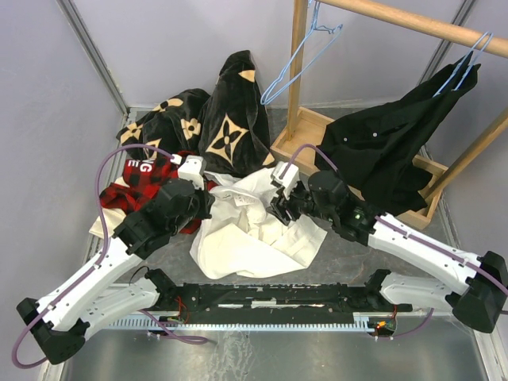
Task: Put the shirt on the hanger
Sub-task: Adjust the shirt at the center of the board.
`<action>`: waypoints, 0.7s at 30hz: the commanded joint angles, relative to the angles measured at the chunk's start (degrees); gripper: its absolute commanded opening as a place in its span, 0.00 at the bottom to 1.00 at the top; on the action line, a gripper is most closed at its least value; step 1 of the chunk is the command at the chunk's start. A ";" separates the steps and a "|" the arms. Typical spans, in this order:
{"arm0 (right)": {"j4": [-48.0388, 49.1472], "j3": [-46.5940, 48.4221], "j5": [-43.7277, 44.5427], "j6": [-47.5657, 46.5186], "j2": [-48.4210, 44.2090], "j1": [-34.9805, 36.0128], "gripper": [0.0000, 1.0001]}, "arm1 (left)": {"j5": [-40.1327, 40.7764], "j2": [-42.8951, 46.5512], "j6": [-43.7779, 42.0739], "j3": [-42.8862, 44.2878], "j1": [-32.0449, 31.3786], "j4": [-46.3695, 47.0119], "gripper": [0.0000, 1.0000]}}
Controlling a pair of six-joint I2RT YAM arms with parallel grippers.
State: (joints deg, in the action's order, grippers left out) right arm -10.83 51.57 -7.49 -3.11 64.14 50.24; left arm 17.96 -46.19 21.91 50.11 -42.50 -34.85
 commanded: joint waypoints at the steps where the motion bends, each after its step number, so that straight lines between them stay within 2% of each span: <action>1: 10.63 -4.94 0.48 -6.80 -4.11 -0.14 0.65 | -0.56 1.24 -3.23 2.70 -0.15 0.51 0.03; 6: 8.96 -4.94 -2.48 -10.79 -3.44 -1.14 0.66 | -2.13 1.23 -4.47 2.78 -0.13 0.86 0.03; 10: 9.36 -4.02 -5.01 -9.68 -0.77 -2.23 0.66 | -2.29 1.24 -4.68 2.79 -0.13 1.06 0.03; 21: 11.81 -1.13 -2.36 8.01 4.70 -1.05 0.59 | -1.16 0.11 -4.00 2.62 -0.13 1.33 0.03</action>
State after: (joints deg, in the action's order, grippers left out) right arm -4.05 48.27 -11.40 -3.16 69.06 48.27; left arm 16.25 -45.84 19.57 50.19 -42.50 -35.24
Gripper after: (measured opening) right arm 0.593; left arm 0.064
